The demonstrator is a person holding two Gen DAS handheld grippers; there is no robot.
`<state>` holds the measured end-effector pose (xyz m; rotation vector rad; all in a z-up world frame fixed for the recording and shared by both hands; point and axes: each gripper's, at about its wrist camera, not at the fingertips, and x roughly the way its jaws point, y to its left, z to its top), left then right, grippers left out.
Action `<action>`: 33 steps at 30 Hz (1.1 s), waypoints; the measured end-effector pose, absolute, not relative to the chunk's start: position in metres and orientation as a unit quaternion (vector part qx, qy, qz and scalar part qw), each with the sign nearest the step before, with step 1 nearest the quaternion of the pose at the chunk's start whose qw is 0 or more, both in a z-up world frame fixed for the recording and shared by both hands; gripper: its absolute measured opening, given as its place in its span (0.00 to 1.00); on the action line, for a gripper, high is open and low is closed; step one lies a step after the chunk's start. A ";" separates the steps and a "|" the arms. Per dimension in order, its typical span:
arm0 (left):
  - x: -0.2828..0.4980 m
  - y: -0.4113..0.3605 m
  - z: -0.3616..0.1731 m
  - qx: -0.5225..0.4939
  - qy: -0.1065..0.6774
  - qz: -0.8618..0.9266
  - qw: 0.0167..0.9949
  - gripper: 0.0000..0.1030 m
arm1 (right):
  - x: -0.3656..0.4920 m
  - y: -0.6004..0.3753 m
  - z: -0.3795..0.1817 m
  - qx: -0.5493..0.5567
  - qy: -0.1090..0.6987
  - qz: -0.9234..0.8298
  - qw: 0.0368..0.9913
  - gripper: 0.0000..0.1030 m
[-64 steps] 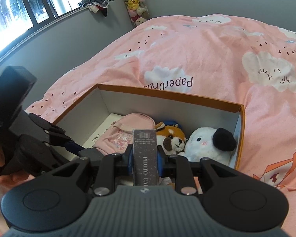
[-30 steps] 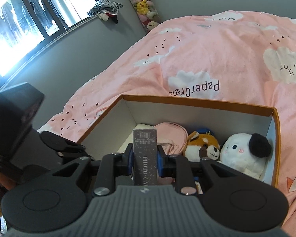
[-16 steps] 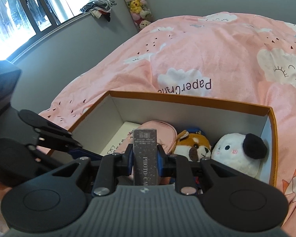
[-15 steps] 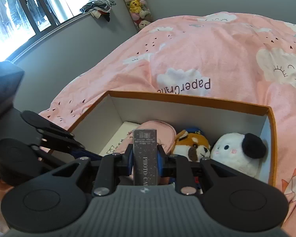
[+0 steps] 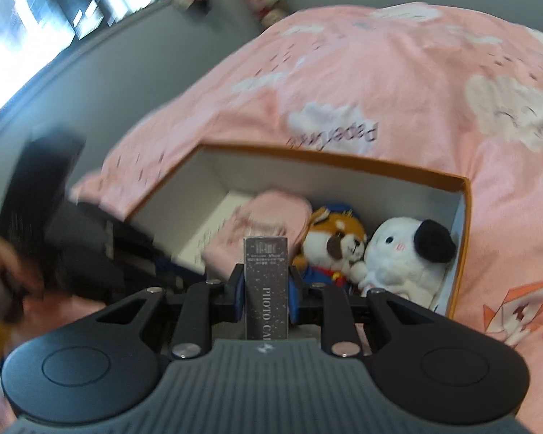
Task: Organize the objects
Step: 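Lower the silver photo card box into the orange box with the right gripper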
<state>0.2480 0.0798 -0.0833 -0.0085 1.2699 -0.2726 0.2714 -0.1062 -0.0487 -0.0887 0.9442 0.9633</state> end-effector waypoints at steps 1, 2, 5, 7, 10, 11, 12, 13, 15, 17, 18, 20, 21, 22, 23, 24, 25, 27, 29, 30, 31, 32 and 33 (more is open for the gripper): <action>0.247 0.078 -0.082 -0.005 0.589 -0.133 0.797 0.23 | 0.270 -0.103 -0.049 -0.066 0.441 0.455 0.771 0.23; 0.247 0.077 -0.081 -0.007 0.588 -0.139 0.797 0.23 | 0.270 -0.099 -0.049 -0.090 0.445 0.463 0.761 0.23; 0.250 0.070 -0.078 -0.012 0.585 -0.155 0.796 0.23 | 0.268 -0.083 -0.055 -0.177 0.459 0.502 0.712 0.23; 0.251 0.064 -0.076 -0.010 0.583 -0.163 0.796 0.23 | 0.269 -0.072 -0.062 -0.235 0.473 0.519 0.673 0.23; 0.258 0.053 -0.082 0.007 0.588 -0.171 0.790 0.23 | 0.276 -0.060 -0.073 -0.284 0.501 0.524 0.627 0.23; 0.259 0.049 -0.084 0.014 0.589 -0.171 0.789 0.23 | 0.280 -0.057 -0.075 -0.284 0.514 0.530 0.612 0.23; 0.260 0.047 -0.084 0.021 0.591 -0.170 0.788 0.23 | 0.284 -0.053 -0.076 -0.286 0.523 0.534 0.600 0.23; 0.261 0.046 -0.085 0.021 0.592 -0.168 0.788 0.23 | 0.285 -0.051 -0.078 -0.290 0.529 0.538 0.589 0.23; 0.262 0.049 -0.086 0.009 0.594 -0.169 0.787 0.23 | 0.289 -0.044 -0.081 -0.289 0.540 0.542 0.575 0.23; 0.260 0.053 -0.084 0.002 0.589 -0.168 0.791 0.23 | 0.293 -0.038 -0.086 -0.286 0.550 0.534 0.575 0.23; 0.258 0.056 -0.083 0.001 0.586 -0.166 0.793 0.23 | 0.294 -0.034 -0.089 -0.289 0.555 0.526 0.576 0.23; 0.255 0.062 -0.080 0.000 0.582 -0.161 0.797 0.24 | 0.293 -0.028 -0.097 -0.297 0.557 0.522 0.574 0.23; 0.254 0.065 -0.078 0.000 0.581 -0.158 0.798 0.24 | 0.292 -0.026 -0.099 -0.299 0.555 0.525 0.572 0.23; 0.254 0.068 -0.078 -0.001 0.581 -0.157 0.799 0.24 | 0.290 -0.024 -0.101 -0.299 0.553 0.528 0.571 0.23; 0.254 0.071 -0.077 -0.002 0.581 -0.158 0.798 0.24 | 0.289 -0.022 -0.103 -0.299 0.550 0.531 0.570 0.23; 0.254 0.073 -0.078 -0.003 0.582 -0.160 0.797 0.24 | 0.286 -0.021 -0.104 -0.300 0.546 0.537 0.569 0.23; 0.253 0.075 -0.078 -0.003 0.582 -0.161 0.797 0.24 | 0.284 -0.020 -0.105 -0.303 0.542 0.541 0.567 0.23; 0.253 0.077 -0.081 -0.003 0.583 -0.161 0.797 0.24 | 0.283 -0.018 -0.108 -0.309 0.541 0.544 0.562 0.23; 0.253 0.078 -0.085 -0.008 0.585 -0.161 0.795 0.24 | 0.285 -0.017 -0.109 -0.310 0.547 0.547 0.552 0.23; 0.253 0.078 -0.087 -0.008 0.586 -0.161 0.794 0.24 | 0.286 -0.017 -0.110 -0.314 0.550 0.549 0.545 0.23; 0.253 0.078 -0.089 -0.009 0.588 -0.161 0.793 0.24 | 0.286 -0.016 -0.111 -0.321 0.551 0.549 0.541 0.23; 0.253 0.078 -0.091 -0.010 0.588 -0.161 0.793 0.24 | 0.285 -0.015 -0.112 -0.333 0.547 0.547 0.539 0.23; 0.252 0.078 -0.092 -0.011 0.588 -0.162 0.792 0.24 | 0.283 -0.013 -0.112 -0.348 0.540 0.546 0.537 0.23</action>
